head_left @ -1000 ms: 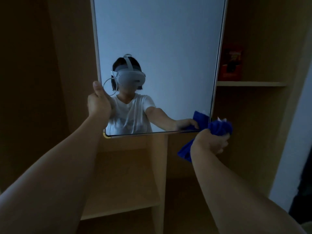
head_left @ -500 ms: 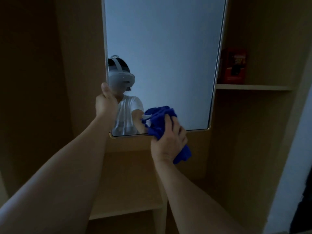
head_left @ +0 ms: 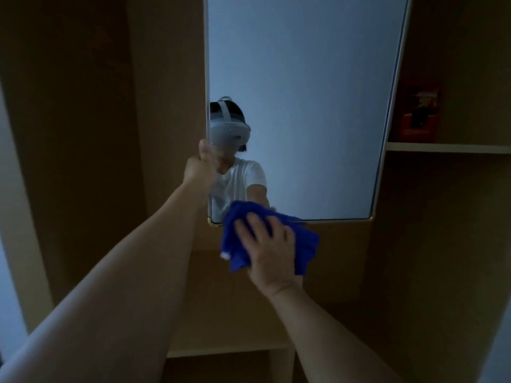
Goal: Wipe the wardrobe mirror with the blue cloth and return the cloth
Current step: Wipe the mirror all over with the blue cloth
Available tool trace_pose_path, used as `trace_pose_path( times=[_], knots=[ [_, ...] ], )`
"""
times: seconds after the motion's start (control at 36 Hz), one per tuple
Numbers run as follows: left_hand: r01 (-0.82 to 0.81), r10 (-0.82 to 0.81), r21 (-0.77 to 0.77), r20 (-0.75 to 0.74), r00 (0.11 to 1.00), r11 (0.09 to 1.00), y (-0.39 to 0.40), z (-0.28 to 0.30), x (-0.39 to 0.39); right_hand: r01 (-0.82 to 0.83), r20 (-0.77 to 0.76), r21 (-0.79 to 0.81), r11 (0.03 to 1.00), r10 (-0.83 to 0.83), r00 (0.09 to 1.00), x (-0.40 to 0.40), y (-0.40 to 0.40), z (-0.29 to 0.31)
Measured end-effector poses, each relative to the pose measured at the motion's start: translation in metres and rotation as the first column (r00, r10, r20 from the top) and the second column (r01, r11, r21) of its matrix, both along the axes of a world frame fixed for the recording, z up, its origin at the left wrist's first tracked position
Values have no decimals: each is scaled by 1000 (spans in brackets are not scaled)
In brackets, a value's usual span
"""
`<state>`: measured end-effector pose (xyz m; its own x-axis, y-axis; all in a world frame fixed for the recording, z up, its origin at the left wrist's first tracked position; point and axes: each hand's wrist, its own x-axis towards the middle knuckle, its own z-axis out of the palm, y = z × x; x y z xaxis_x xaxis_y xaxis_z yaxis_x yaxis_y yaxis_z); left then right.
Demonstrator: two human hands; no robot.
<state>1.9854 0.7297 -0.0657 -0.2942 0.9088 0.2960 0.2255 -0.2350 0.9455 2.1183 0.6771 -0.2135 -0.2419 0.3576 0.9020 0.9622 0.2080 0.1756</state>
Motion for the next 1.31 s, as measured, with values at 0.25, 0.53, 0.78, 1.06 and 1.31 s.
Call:
trace_pose_path(
  times=[0.25, 0.53, 0.78, 1.06, 1.31],
  knots=[
    [-31, 29, -18, -74, 997, 999, 8, 0, -2, -30, 210, -62, 998, 43, 977, -21, 7, 32],
    [21, -21, -6, -39, 999, 1000, 14, -1, -6, -25, 191, 8, 1000, 23, 981, -22, 18, 88],
    [-18, 18, -26, 25, 1000, 1000, 24, 0, -3, -55, 338, 39, 998, 39, 940, 16, 29, 37],
    [-77, 77, 11, 1, 997, 997, 30, -2, 0, 69, 55, 185, 980, -81, 995, 48, 36, 112],
    [-159, 158, 26, 26, 987, 987, 35, -5, 6, 80, 63, 283, 956, -102, 993, 48, 43, 94]
  ],
)
